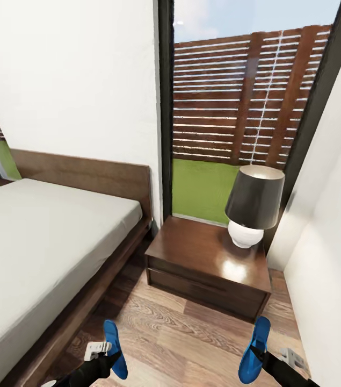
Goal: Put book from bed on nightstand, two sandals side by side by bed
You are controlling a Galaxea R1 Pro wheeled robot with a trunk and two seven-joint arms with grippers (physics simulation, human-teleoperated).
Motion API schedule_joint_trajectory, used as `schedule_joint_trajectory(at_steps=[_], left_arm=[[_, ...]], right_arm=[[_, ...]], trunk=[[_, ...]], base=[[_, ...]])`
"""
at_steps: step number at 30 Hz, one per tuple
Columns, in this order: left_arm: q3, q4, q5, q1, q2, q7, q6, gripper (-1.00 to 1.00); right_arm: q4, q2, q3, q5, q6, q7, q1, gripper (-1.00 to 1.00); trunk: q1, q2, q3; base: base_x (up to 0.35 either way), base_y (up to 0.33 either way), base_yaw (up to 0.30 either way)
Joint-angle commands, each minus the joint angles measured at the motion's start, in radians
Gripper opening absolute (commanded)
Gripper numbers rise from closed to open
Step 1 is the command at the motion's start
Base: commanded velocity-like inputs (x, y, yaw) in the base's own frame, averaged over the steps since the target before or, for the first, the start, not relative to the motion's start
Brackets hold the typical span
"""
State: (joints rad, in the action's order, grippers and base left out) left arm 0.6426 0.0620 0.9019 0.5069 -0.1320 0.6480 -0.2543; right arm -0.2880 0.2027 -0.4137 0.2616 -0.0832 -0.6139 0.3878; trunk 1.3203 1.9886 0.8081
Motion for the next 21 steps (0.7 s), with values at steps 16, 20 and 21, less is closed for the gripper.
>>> schedule_joint_trajectory(at_steps=[16,20,21], left_arm=[[0.008,-0.001,0.005,0.001,0.0,0.001,-0.006,-1.0],[0.008,-0.001,0.005,0.001,0.0,0.001,-0.006,-1.0],[0.008,-0.001,0.005,0.001,0.0,0.001,-0.006,-1.0]], right_arm=[[0.0,0.0,-0.004,0.01,-0.009,-0.004,0.0,-1.0],[0.0,0.0,-0.004,0.01,-0.009,-0.004,0.0,-1.0],[0.0,0.0,-0.004,0.01,-0.009,-0.004,0.0,-1.0]], trunk=[[0.0,0.0,0.001],[0.0,0.0,0.001],[0.0,0.0,0.001]], base=[[0.0,0.0,0.293],[0.0,0.0,0.294],[0.0,0.0,0.293]])
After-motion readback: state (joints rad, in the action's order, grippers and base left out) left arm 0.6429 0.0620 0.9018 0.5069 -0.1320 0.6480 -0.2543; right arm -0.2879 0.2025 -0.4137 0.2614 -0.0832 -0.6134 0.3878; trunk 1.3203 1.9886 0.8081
